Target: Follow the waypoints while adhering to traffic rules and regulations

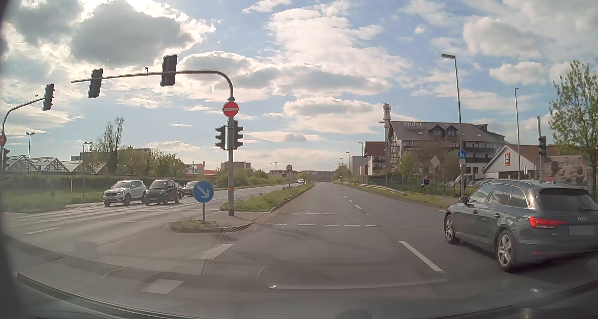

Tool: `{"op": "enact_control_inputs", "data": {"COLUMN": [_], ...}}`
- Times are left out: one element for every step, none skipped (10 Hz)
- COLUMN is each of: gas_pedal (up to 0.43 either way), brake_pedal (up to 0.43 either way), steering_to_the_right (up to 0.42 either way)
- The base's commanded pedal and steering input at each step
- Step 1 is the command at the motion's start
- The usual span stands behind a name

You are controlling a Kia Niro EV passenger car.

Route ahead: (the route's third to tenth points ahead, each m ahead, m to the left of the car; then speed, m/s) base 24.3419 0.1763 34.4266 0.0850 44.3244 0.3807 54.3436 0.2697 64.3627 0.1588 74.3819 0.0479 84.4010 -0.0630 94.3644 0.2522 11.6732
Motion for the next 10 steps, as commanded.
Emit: {"op": "enact_control_inputs", "data": {"gas_pedal": [0.39, 0.37, 0.331, 0.331, 0.319, 0.28, 0.28, 0.26, 0.248, 0.209], "brake_pedal": [0.0, 0.0, 0.0, 0.0, 0.0, 0.0, 0.0, 0.0, 0.0, 0.0], "steering_to_the_right": [-0.004, -0.003, -0.003, -0.003, -0.003, -0.003, -0.003, -0.003, -0.003, -0.003]}}
